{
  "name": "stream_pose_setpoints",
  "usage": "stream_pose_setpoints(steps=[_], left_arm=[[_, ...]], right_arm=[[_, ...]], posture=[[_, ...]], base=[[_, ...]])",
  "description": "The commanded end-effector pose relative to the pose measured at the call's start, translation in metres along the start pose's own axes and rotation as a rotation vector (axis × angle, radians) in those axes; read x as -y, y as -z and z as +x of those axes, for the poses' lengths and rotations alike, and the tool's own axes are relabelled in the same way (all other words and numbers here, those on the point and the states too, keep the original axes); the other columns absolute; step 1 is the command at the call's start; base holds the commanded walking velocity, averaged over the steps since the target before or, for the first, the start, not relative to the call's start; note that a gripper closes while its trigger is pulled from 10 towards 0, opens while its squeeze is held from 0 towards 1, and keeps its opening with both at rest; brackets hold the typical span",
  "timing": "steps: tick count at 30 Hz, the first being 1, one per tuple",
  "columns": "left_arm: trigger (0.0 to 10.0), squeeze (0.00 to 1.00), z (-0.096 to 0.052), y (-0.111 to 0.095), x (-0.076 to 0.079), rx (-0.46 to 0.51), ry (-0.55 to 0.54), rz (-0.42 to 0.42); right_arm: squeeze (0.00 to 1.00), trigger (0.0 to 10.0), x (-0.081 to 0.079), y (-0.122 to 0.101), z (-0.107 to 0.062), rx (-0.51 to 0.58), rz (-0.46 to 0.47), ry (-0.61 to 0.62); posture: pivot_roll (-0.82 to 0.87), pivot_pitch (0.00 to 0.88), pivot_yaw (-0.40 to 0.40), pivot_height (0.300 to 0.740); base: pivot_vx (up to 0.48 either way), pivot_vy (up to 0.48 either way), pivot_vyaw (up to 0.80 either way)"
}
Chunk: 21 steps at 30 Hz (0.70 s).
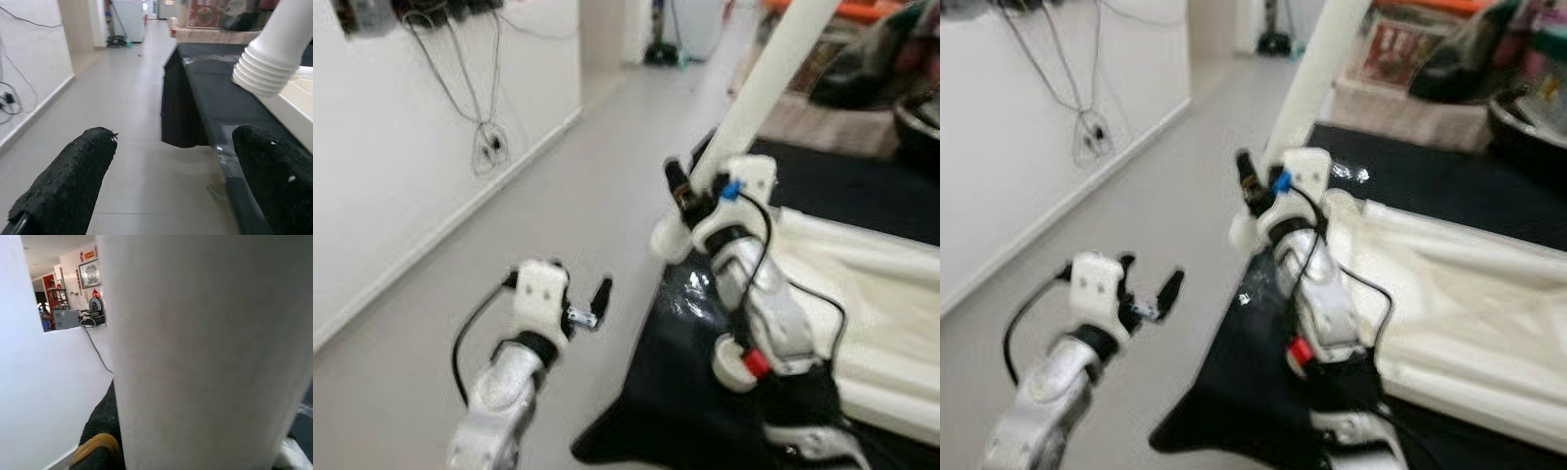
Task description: Building children table
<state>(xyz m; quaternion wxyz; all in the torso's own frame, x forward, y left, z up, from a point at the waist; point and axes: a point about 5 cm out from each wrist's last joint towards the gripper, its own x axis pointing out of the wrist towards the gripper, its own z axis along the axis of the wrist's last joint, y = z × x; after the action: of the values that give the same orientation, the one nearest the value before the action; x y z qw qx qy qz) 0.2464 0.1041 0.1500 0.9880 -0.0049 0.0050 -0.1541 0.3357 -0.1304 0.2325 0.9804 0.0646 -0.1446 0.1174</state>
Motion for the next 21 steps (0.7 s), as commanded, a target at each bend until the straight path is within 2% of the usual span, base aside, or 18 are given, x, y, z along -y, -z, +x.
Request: stream_pose_setpoints(steps=[1,3,5,11,21], left_arm=[[10.0,0.0,-0.001,0.0,0.002,-0.006,0.012,-0.004],[10.0,0.0,-0.007,0.003,0.004,-0.013,0.031,0.006],[10.0,0.0,-0.009,0.004,0.003,-0.014,0.023,0.015],[10.0,0.0,-0.011,0.004,-0.001,-0.016,-0.008,0.033],[10.0,0.0,-0.01,0.008,0.0,-0.029,0.008,0.065]], right_arm=[[0.0,10.0,0.002,-0.006,0.003,0.024,0.023,-0.015],[0.0,10.0,0.007,-0.011,0.009,0.024,0.008,-0.11],[0.0,10.0,0.011,-0.013,0.011,0.022,-0.008,-0.132],[0.0,10.0,0.016,-0.013,0.012,0.018,-0.029,-0.112],[0.0,10.0,0.011,-0.007,0.008,0.007,-0.009,-0.119]], posture=[[0.05,0.025,-0.079,0.74],[0.05,0.038,-0.087,0.74],[0.05,0.041,-0.089,0.74],[0.05,0.052,-0.091,0.74],[0.05,0.054,-0.086,0.74]], base=[[0.0,0.0,0.0],[0.0,0.0,0.0],[0.0,0.0,0.0],[0.0,0.0,0.0],[0.0,-0.465,0.0]])
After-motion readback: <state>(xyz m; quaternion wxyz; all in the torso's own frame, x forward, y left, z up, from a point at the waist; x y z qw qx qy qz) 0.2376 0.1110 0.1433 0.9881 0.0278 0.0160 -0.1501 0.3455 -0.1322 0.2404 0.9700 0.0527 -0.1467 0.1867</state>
